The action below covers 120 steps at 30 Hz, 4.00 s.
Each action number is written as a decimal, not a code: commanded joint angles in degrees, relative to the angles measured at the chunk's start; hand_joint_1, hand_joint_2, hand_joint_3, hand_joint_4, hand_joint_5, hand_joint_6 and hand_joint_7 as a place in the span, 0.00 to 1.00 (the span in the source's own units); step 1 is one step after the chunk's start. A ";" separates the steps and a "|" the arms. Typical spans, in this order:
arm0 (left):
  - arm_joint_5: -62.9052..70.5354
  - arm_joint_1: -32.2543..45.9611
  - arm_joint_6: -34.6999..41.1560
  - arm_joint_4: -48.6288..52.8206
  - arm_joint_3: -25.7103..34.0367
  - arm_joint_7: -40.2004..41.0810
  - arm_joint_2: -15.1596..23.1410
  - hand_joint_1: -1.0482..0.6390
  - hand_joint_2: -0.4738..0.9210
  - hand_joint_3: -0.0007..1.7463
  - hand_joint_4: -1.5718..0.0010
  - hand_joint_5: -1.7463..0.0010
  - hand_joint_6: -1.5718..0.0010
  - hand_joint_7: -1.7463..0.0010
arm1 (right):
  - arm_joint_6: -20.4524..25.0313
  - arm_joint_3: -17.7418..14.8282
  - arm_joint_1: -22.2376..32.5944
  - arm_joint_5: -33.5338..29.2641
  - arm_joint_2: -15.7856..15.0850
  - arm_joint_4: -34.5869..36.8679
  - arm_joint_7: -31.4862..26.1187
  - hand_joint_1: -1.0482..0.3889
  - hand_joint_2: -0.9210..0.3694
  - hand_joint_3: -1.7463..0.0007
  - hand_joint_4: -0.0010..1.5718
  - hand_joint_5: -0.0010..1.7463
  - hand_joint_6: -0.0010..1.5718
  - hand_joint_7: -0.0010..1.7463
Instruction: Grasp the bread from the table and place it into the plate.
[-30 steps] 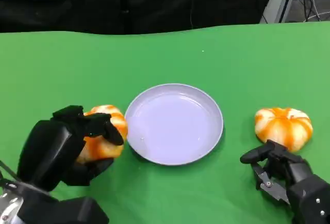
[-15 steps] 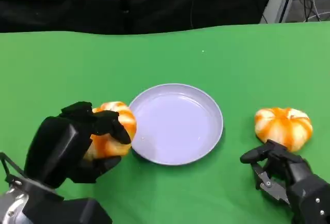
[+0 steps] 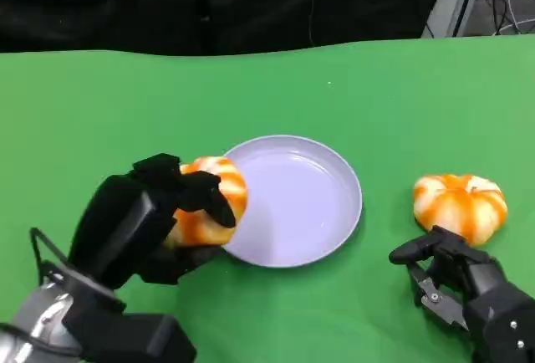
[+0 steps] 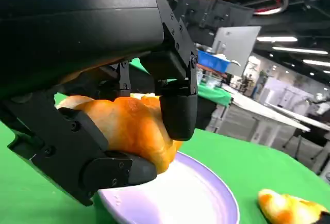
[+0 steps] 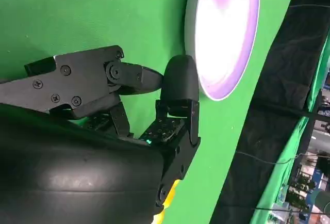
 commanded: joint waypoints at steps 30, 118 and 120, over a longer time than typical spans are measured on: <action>1.27 -15.21 -0.39 15.75 -8.36 -0.05 -6.53 0.58 0.81 0.36 0.50 0.06 0.49 0.29 | 2.62 0.93 2.36 -0.60 0.13 -1.60 -0.55 0.51 0.00 0.77 0.44 1.00 0.49 0.64; -63.97 -10.52 9.59 24.46 21.64 -60.11 -18.77 0.17 1.00 0.28 0.62 0.98 0.71 1.00 | 2.16 1.52 1.56 -2.27 0.48 -0.87 -2.76 0.51 0.00 0.77 0.45 1.00 0.47 0.69; -64.91 -8.68 10.90 22.80 22.55 -61.16 -18.82 0.18 1.00 0.28 0.62 0.98 0.74 1.00 | 2.52 1.43 1.74 -1.97 0.55 -1.20 -2.48 0.52 0.00 0.76 0.45 1.00 0.47 0.69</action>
